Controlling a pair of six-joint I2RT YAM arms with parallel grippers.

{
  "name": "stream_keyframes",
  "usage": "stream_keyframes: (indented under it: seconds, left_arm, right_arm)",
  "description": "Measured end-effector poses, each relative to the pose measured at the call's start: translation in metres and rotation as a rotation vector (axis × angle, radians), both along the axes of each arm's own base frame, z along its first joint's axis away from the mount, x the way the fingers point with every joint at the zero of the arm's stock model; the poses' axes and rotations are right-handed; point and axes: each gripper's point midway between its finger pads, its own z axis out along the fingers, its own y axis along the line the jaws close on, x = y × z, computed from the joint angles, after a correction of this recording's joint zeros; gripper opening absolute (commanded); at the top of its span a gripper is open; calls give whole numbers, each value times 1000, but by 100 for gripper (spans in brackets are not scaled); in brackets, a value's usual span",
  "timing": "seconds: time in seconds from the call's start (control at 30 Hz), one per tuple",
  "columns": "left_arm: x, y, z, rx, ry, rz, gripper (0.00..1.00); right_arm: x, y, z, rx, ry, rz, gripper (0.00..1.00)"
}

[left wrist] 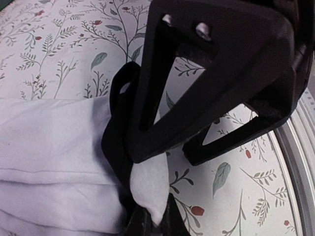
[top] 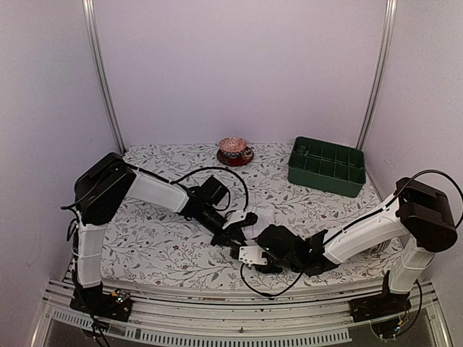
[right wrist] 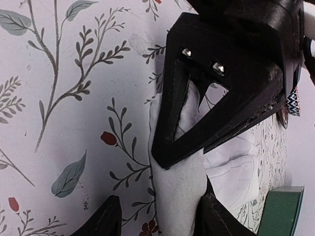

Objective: Roll the underwear
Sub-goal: Roll the underwear at the center of the board.

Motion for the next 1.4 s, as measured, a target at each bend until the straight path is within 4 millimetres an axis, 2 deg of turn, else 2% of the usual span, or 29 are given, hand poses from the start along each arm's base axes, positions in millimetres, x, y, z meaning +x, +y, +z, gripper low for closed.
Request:
stream_keyframes:
  seconds: [0.1,0.27,0.47,0.53,0.63,0.73,0.9,1.0,1.1,1.3,1.4]
  left_arm:
    - [0,0,0,0,0,-1,0]
    - [0,0,0,-1,0,-4,0]
    - [0,0,0,-1,-1,-5,0]
    - [0,0,0,-1,-1,-5,0]
    - [0,0,0,0,-1,-5,0]
    - [0,0,0,0,-1,-6,17]
    - [-5,4,2,-8,0,-15,58]
    - [-10,13,6,-2,-16,-4,77]
    - [-10,24,10,5,-43,23,84]
    - [-5,54,11,54,-105,140,84]
    - [5,61,16,43,-171,193,80]
  right_arm:
    - [3,0,0,-5,-14,-14,50]
    - [6,-1,-4,-19,-22,-24,30]
    - [11,0,-6,-25,-14,-44,27]
    - [15,0,-8,-28,-11,-55,23]
    - [19,-1,-9,-32,-2,-74,10]
    - [20,-1,-10,-31,20,-83,3]
    - [21,-1,-12,-13,89,-87,3]
    - [19,3,-11,20,156,-74,3]
    - [20,5,-11,51,234,-72,3]
    - [20,5,-11,93,401,-61,3]
    - [17,7,-11,117,498,-48,3]
